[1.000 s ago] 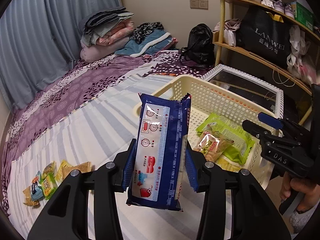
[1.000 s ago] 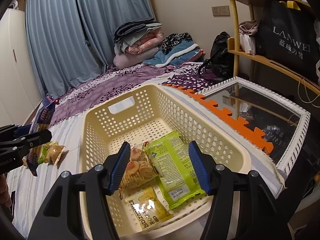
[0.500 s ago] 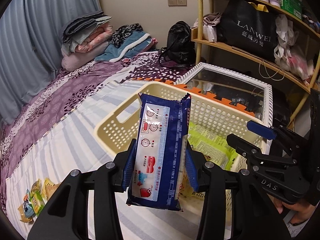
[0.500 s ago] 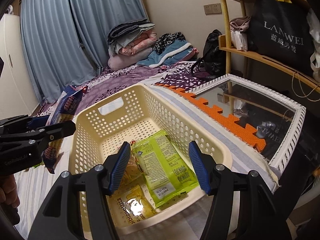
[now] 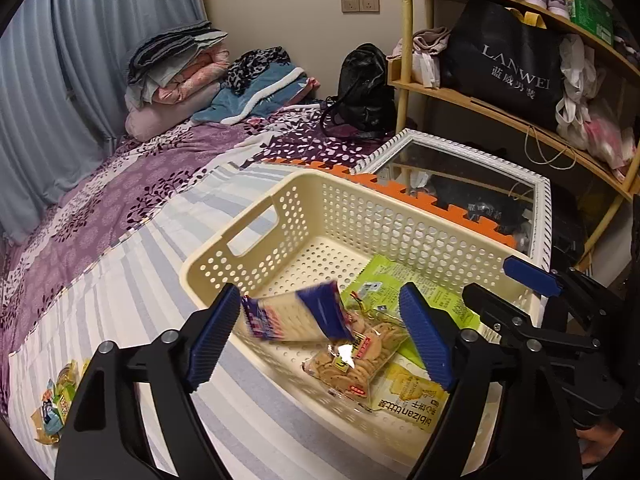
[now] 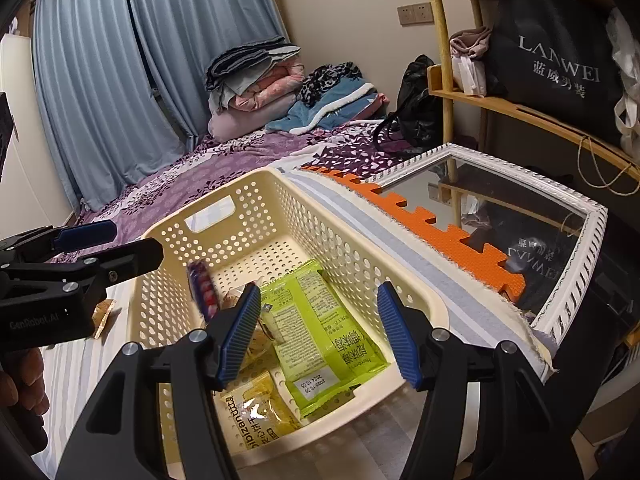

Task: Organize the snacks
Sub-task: 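Lower the wafer pack over the basket and open the left tool, then withdraw both open tools from the basket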

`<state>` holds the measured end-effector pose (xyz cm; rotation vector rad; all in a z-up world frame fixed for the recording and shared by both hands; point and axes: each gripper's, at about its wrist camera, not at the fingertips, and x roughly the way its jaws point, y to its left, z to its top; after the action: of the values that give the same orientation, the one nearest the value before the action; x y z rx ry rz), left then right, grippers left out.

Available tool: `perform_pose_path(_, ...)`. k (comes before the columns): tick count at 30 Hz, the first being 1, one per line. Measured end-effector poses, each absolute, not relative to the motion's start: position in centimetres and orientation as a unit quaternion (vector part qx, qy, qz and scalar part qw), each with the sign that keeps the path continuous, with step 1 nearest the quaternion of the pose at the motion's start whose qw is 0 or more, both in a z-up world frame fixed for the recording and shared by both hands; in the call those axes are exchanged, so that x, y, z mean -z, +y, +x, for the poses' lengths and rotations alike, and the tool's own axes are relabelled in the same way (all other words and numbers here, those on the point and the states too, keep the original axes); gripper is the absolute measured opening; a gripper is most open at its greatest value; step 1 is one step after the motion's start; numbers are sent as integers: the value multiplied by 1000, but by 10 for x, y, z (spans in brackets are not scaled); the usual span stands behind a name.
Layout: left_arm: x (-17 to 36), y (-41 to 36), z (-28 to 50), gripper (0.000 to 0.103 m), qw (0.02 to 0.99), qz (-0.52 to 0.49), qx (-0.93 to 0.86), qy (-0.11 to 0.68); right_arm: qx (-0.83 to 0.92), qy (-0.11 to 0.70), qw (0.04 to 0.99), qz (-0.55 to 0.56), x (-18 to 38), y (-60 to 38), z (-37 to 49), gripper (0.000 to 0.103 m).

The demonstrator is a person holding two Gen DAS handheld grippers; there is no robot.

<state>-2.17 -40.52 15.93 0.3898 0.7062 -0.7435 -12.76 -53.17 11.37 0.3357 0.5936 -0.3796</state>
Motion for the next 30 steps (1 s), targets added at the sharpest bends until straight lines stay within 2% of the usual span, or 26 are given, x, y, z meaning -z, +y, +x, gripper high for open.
perform_pose_path(3,-160,-403,-20,85,855,186,348,335,183,288,926,162,-115,-530,-127,62)
perform_pose_path(6,-162,-400,-19,91,860,187,341,332,183,287,927,160,-117,-528,-126,63)
perform_pose_path(8,-163,-397,-18,91,862,185,337,331,183,286,927,159,-119,-526,-126,67)
perform_pose_path(13,-164,-389,-15,93,866,180,326,333,179,286,929,154,-123,-519,-123,67)
perform_pose_path(30,-167,-355,-2,94,878,156,298,340,152,286,937,129,-136,-486,-106,69)
